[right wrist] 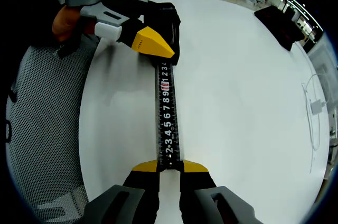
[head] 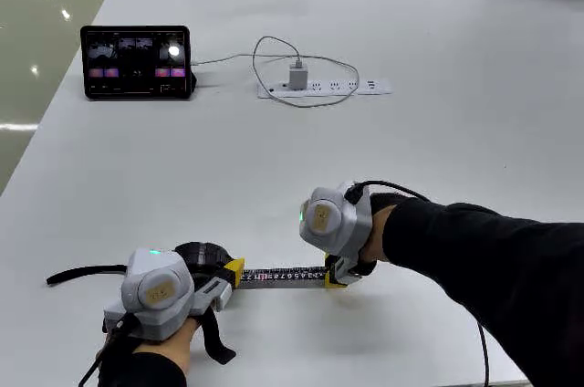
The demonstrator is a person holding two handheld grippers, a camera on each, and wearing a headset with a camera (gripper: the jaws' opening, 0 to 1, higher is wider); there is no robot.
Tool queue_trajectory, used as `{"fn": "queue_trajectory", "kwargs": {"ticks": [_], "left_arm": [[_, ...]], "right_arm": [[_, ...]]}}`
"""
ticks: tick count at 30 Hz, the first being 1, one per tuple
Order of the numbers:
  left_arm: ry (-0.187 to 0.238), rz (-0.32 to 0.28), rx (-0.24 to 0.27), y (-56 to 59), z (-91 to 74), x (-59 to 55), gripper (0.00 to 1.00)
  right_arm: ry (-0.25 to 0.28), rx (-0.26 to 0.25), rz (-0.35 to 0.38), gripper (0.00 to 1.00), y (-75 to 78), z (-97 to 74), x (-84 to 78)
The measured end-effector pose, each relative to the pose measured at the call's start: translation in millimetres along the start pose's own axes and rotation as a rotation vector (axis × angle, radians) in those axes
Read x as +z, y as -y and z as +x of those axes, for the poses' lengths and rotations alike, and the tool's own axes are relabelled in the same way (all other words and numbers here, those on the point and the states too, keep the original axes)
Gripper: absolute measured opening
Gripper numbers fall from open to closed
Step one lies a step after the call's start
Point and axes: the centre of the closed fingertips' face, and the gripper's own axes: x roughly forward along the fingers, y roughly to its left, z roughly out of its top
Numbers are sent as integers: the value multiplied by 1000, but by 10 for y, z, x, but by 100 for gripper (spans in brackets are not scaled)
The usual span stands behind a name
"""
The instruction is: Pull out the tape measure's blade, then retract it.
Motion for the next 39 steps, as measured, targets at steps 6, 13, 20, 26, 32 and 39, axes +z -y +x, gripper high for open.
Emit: {"fn": "queue_trajectory", "kwargs": {"ticks": [6,13,20,26,32,39], "left_arm": [[-4,5,-3,8,-9,2,62],[-4,5,-4,11,-10,-4,62],[-10,6,-7,14,-14,-6,62],[-13,8,-9,18,-18,-15,62],[-16,13,-12,22,-29,-24,61],[-23,17,-17,18,-29,-33,61]], "right_arm": [[-4,1,-9,10,-8,15,44],[6,7,-9,10,-5,20,68],[7,3,-19,10,-10,31,106],[16,12,-66,9,-13,40,136],[31,19,-47,9,-13,54,173],[34,18,-44,10,-10,64,199]]}}
